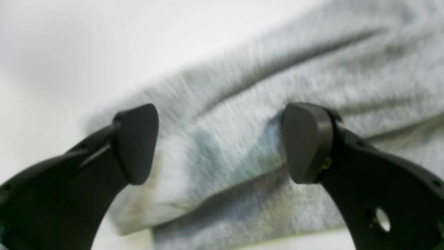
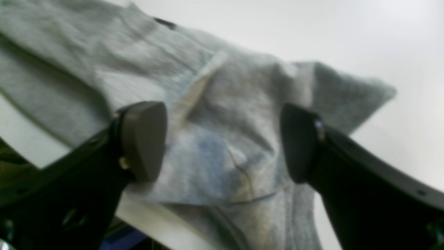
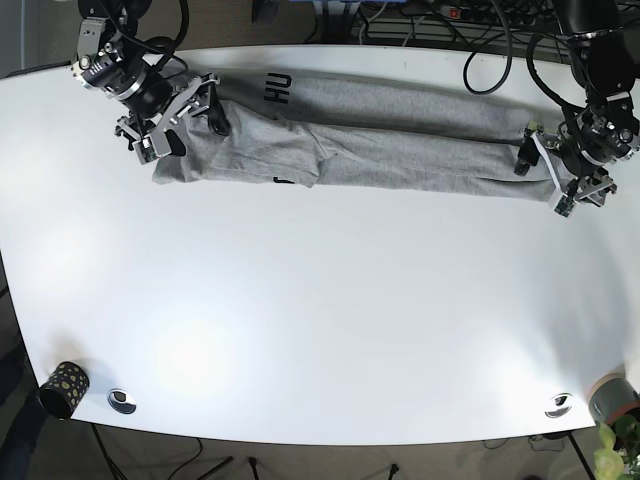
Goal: Fold the T-shirt properly
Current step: 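Release the left gripper and move it toward the strip's middle, then grasp the strip's end with the left gripper and fold it toward the right gripper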
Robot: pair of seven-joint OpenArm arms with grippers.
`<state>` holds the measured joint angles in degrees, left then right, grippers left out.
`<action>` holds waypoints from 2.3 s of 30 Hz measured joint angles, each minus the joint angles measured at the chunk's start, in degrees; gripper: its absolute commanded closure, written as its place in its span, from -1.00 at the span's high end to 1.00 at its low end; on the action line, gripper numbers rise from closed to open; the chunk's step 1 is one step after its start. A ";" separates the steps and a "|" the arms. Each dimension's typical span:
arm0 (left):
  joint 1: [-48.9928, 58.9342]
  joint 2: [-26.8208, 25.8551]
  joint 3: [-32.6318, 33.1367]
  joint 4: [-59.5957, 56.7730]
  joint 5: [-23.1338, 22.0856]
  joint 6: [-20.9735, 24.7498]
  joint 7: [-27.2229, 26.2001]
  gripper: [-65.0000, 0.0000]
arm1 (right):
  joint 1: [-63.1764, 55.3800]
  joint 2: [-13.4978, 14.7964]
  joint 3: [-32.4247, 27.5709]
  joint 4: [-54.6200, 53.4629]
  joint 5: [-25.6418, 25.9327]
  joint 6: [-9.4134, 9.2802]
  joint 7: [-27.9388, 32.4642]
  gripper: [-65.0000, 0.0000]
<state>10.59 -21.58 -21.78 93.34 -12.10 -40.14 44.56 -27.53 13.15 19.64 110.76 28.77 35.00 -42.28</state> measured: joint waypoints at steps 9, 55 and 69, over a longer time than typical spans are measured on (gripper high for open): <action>0.00 0.00 -8.00 1.18 -16.39 0.02 2.29 0.61 | 0.20 -3.80 -4.87 0.55 -0.50 1.81 -5.53 0.41; 0.09 0.33 -14.12 -6.84 -27.43 0.35 12.94 -0.99 | 4.13 -2.67 -9.62 -9.14 0.00 3.37 -4.04 0.41; 1.68 4.00 11.37 14.56 -26.64 5.01 13.33 -0.98 | 4.59 -2.71 -9.57 -9.14 -0.11 2.95 -4.11 0.41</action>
<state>12.27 -17.58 -10.41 107.90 -38.74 -35.14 57.89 -22.94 10.44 10.07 101.62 28.67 37.95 -46.39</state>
